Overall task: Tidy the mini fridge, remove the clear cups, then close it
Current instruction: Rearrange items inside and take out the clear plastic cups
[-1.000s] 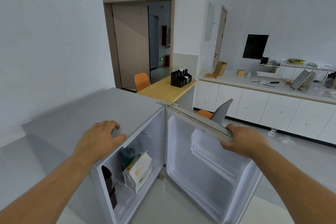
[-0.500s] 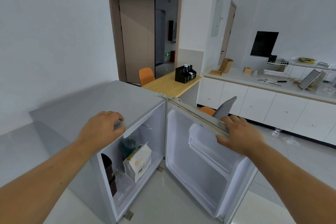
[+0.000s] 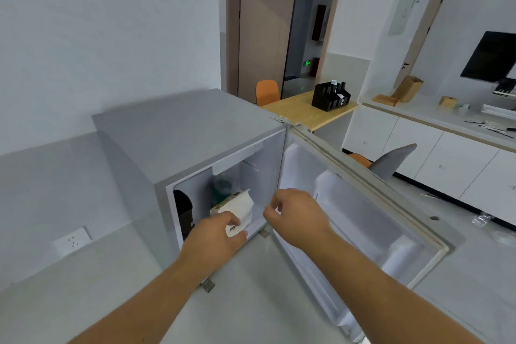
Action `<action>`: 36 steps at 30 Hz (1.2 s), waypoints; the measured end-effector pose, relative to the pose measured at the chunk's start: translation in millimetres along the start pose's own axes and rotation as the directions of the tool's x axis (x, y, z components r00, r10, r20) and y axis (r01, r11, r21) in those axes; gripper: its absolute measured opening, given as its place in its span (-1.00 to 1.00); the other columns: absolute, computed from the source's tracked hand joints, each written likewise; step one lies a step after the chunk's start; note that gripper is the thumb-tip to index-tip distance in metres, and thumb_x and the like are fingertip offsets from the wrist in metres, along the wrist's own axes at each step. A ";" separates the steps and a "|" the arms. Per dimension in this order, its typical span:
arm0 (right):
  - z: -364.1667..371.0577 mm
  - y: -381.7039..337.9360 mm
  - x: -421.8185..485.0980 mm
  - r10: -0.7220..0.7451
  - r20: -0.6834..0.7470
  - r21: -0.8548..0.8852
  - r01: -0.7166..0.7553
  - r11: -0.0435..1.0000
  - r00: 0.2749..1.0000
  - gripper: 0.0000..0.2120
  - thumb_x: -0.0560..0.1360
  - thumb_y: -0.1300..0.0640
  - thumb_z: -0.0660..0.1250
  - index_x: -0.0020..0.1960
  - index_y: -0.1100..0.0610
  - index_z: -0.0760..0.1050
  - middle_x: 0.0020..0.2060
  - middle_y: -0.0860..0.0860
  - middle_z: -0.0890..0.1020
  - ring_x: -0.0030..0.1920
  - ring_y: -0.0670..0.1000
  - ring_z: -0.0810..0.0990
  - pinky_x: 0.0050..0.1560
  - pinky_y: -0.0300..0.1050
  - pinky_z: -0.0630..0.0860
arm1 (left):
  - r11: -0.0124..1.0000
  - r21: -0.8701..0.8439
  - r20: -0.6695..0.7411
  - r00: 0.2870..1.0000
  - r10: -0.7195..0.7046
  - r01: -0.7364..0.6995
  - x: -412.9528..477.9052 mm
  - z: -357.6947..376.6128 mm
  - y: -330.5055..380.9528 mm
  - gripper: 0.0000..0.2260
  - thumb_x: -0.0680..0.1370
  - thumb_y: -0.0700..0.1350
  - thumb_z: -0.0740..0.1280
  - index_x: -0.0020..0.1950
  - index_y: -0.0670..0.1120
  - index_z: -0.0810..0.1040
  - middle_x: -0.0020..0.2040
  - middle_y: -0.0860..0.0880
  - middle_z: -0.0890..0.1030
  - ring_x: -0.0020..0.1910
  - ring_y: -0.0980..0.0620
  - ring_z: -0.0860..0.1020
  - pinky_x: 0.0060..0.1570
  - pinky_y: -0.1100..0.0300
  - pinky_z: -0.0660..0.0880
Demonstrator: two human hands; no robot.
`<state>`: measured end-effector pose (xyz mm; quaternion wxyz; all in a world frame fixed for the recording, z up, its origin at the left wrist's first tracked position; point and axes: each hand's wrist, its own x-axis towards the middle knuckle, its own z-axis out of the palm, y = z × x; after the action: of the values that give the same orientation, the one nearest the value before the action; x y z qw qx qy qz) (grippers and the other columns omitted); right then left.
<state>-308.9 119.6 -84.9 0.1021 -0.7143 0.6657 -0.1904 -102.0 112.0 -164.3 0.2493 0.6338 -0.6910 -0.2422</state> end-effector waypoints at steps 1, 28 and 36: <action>15.8 -2.9 8.8 0.059 0.056 0.059 -0.062 0.996 0.997 -0.82 0.56 -0.14 0.30 -0.03 -0.05 0.56 -0.16 -0.10 0.62 -0.19 -0.08 0.57 -0.20 -0.14 0.51 | 0.995 -0.077 0.012 0.998 -0.059 0.060 4.3 13.1 -6.2 -0.72 0.51 0.25 0.45 0.17 0.21 0.56 0.19 0.18 0.60 0.05 0.09 0.60 -0.13 0.29 0.51; 241.1 19.7 254.6 0.060 0.048 0.069 -0.063 0.996 0.997 -0.08 0.31 -0.35 0.54 0.51 -0.12 0.18 0.28 0.02 0.56 0.14 0.15 0.57 0.03 0.07 0.63 | 0.746 -0.573 -0.124 0.864 -0.487 0.338 138.2 158.7 -136.0 -0.35 0.46 -0.06 0.52 0.51 0.03 0.36 0.44 0.01 0.49 -0.07 0.41 0.55 -0.19 0.46 0.43; 263.5 -3.6 271.5 0.039 0.150 0.066 -0.050 0.997 0.988 -0.13 0.29 -0.15 0.60 0.49 -0.05 0.28 0.03 -0.05 0.43 -0.02 0.12 0.62 -0.27 -0.08 0.52 | 0.708 -0.625 -0.100 0.866 -0.490 0.329 140.4 160.1 -148.4 -0.43 0.47 -0.11 0.53 0.43 0.02 0.41 0.32 -0.01 0.57 -0.10 0.44 0.59 -0.30 0.53 0.44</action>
<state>-186.9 -177.2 -285.5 0.1808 -0.7074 0.6650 -0.1573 -104.4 -36.7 -377.1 0.4602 0.6890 -0.3829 -0.4085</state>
